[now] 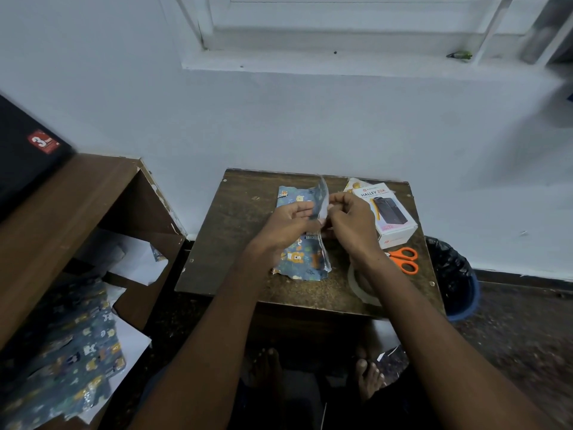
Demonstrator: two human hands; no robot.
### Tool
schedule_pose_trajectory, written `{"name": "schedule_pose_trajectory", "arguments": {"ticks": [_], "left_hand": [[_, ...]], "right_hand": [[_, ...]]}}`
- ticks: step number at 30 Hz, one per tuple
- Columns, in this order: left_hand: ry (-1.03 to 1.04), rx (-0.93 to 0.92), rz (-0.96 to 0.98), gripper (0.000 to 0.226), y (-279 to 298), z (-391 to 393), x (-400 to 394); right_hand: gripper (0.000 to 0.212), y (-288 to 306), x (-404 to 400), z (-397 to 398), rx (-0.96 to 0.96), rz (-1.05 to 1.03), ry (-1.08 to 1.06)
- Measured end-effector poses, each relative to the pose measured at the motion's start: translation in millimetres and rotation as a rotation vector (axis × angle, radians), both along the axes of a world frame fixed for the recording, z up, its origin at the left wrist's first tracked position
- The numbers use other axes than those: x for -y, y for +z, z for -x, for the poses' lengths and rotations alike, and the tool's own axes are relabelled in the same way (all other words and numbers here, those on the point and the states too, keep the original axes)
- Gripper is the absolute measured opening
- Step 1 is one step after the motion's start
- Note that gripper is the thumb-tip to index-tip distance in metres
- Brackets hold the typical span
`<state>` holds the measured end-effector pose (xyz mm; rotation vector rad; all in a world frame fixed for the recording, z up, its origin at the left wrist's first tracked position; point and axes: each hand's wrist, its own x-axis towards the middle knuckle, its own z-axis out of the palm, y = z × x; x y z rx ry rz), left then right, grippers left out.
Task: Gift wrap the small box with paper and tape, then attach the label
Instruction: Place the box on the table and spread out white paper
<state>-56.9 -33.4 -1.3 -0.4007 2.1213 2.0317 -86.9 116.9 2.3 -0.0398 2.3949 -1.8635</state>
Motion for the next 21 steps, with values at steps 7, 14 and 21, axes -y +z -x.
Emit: {"name": "schedule_pose_trajectory", "arguments": {"ticks": [7,14,21], "left_hand": [[0.087,0.014,0.169,0.046,3.3,-1.2,-4.1],[0.251,-0.031,0.178,0.038,18.7,-8.1,-6.8],[0.486,-0.035,0.371,0.031,22.5,-3.7,16.9]], "right_hand": [[0.047,-2.2,1.2,-2.1,-0.429,-0.410,-0.074],[0.044,-9.3,18.9,-9.1,-0.455,-0.379,0.055],[0.049,-13.4,26.4,-7.2,-0.140,-0.311,0.323]]}}
